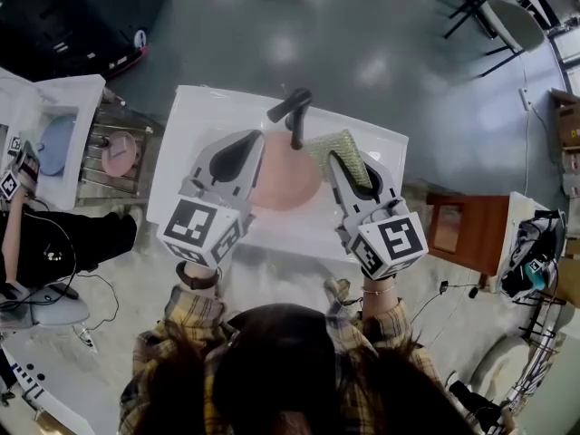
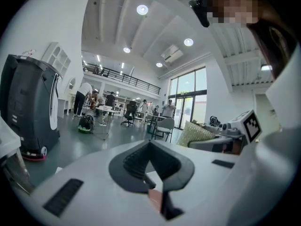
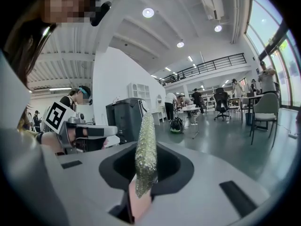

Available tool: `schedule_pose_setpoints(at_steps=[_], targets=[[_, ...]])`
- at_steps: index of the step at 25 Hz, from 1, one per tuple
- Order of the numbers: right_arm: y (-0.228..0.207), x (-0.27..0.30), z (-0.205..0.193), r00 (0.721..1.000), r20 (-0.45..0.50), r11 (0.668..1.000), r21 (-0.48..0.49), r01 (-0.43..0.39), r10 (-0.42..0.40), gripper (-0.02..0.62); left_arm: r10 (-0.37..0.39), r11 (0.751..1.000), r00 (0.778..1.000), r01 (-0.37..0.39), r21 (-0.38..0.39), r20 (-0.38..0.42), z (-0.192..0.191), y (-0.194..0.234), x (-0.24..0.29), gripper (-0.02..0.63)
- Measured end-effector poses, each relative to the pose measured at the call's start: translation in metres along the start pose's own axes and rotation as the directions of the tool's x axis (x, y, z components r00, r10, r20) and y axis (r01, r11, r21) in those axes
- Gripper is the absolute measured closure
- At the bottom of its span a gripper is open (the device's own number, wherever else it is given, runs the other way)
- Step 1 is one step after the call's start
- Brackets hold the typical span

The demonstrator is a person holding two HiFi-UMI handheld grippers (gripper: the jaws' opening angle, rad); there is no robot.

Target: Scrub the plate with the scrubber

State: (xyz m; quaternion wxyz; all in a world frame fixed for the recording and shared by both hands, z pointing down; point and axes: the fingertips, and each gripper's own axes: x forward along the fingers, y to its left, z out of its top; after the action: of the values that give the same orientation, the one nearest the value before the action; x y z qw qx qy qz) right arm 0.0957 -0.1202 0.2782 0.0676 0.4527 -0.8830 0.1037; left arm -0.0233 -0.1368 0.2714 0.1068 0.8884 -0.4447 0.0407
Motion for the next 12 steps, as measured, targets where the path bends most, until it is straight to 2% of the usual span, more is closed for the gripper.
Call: schedule_pose_setpoints(at_steps=[8,12], targets=[[-0.014,0.004,-0.045,0.995,-0.091,0.998,0.033,0.05,-0.046,0.52,-0.044,0.999,0.998,0.043,-0.03,-0.049,-0.046,0.01,0.012,0.592],[-0.018,0.01,-0.073,0.987,-0.15,0.998,0.035,0.06,-0.054,0.52,-0.036,0.999,0.996,0.034,-0.034,-0.077,-0.077,0.024,0.013,0.592]])
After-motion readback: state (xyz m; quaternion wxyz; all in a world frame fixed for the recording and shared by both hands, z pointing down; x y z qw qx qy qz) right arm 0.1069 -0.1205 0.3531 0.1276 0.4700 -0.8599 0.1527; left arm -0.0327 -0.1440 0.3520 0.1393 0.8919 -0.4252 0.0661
